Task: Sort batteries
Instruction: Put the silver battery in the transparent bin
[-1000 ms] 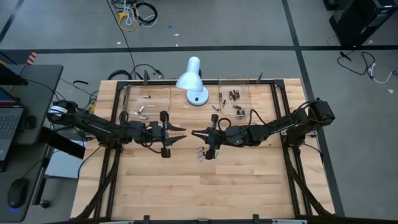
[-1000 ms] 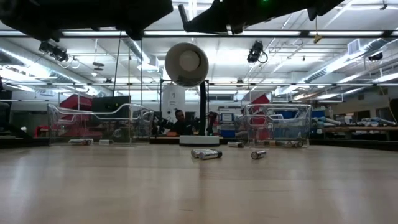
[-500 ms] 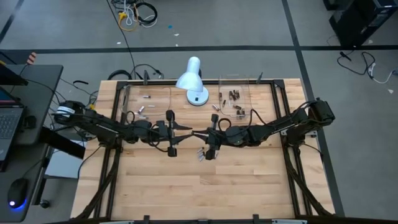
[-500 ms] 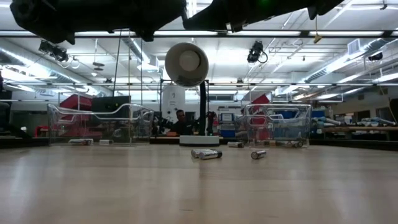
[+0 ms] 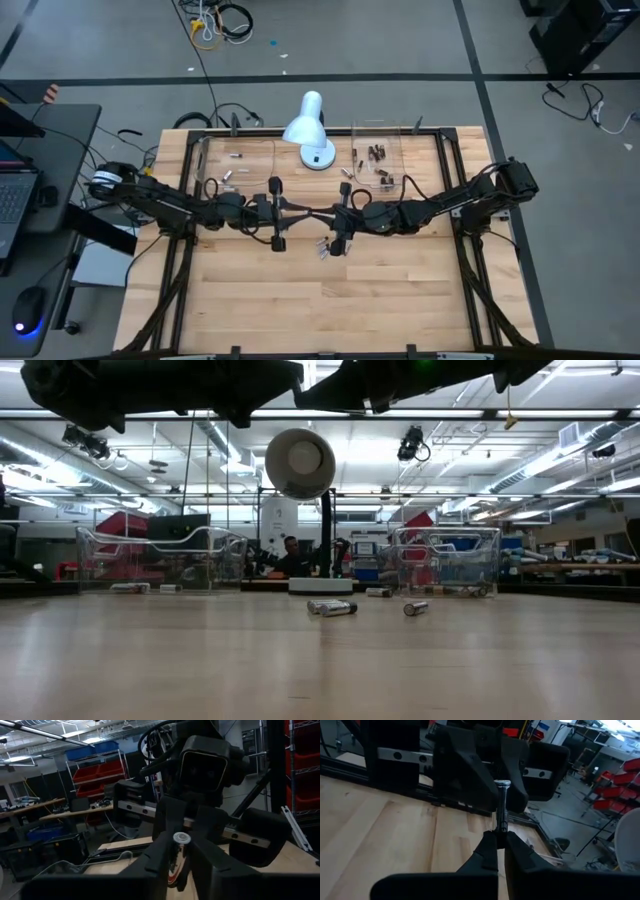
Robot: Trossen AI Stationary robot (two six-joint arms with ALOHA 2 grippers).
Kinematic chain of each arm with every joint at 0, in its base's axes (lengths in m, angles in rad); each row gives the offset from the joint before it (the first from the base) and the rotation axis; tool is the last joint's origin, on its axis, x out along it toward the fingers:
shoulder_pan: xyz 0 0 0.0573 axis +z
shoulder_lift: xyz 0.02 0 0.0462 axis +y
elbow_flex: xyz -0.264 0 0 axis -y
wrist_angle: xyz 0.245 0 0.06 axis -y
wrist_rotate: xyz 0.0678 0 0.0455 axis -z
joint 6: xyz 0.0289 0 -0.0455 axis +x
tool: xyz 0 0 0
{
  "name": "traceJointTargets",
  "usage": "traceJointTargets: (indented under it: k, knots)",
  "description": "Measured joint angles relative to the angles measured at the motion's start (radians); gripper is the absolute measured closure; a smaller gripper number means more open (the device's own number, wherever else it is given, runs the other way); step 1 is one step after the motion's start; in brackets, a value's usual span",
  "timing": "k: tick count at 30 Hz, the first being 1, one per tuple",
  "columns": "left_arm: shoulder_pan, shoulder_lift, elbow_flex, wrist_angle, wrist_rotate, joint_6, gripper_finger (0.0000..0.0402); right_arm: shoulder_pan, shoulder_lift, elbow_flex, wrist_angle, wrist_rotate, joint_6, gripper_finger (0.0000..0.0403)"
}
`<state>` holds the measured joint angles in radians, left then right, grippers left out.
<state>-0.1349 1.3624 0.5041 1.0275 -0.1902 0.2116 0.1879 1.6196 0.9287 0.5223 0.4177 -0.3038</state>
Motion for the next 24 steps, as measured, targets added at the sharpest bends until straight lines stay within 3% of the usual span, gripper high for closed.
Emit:
traceJointTargets:
  k: [5,11,15,20,24]
  knots:
    - [0.000,0.000,0.000,0.001,-0.001,0.006,0.0388,0.000,0.000,0.000,-0.004,0.000,0.017,0.0382]
    - [0.000,-0.002,0.000,-0.002,-0.052,0.000,0.0386,0.006,-0.002,0.000,-0.008,0.015,0.042,0.0347]
    - [-0.005,-0.047,0.000,-0.037,-0.074,0.020,0.0386,0.032,-0.004,0.000,-0.012,0.080,0.047,0.0327]
    - [-0.032,-0.180,0.000,-0.208,-0.171,0.023,0.0387,0.067,-0.004,0.000,-0.093,0.230,0.077,0.0315]
    - [-0.055,-0.330,0.000,-0.437,-0.314,-0.008,0.0387,0.075,-0.004,0.000,-0.170,0.252,0.137,0.0316]
